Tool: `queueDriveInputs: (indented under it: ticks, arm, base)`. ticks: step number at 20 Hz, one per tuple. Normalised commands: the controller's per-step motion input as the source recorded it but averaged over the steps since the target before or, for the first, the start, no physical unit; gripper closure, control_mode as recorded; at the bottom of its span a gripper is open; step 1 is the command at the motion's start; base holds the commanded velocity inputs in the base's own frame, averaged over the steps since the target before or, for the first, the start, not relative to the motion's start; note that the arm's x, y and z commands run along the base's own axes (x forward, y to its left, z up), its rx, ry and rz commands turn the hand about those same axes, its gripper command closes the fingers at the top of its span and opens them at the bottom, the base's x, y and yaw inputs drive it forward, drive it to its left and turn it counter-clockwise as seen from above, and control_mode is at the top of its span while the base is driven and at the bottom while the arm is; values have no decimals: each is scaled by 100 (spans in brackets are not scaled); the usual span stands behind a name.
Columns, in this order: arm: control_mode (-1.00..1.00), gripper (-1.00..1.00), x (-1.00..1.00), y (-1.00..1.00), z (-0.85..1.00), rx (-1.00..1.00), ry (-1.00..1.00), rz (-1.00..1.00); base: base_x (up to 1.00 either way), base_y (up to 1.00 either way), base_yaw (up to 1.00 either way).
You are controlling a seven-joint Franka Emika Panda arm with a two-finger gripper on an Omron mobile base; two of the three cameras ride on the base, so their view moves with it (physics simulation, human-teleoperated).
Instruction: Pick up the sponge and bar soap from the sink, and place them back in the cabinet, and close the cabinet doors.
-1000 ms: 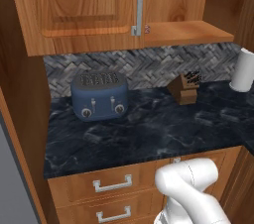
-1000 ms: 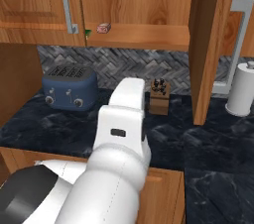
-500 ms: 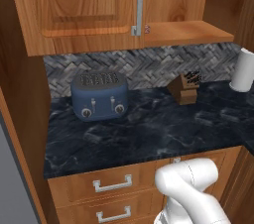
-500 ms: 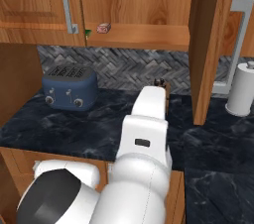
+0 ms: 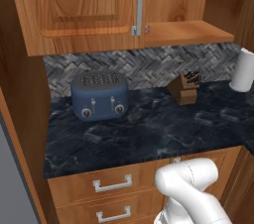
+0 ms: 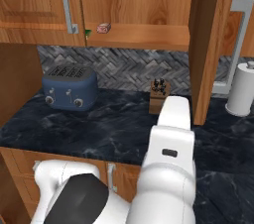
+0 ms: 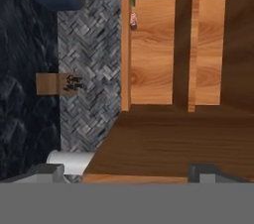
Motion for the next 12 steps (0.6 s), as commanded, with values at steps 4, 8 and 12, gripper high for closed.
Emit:
queueDriveInputs:
  ticks: [4,8,12]
  arm:
    - [-100,-100,27,-29,-7,0,0,0]
    - [-100,-100,38,-30,-4,0,0,0]
    - [-100,-100,33,-32,-9,0,0,0]
  base:
    - [0,0,0]
    - [0,0,0]
    - [0,0,0]
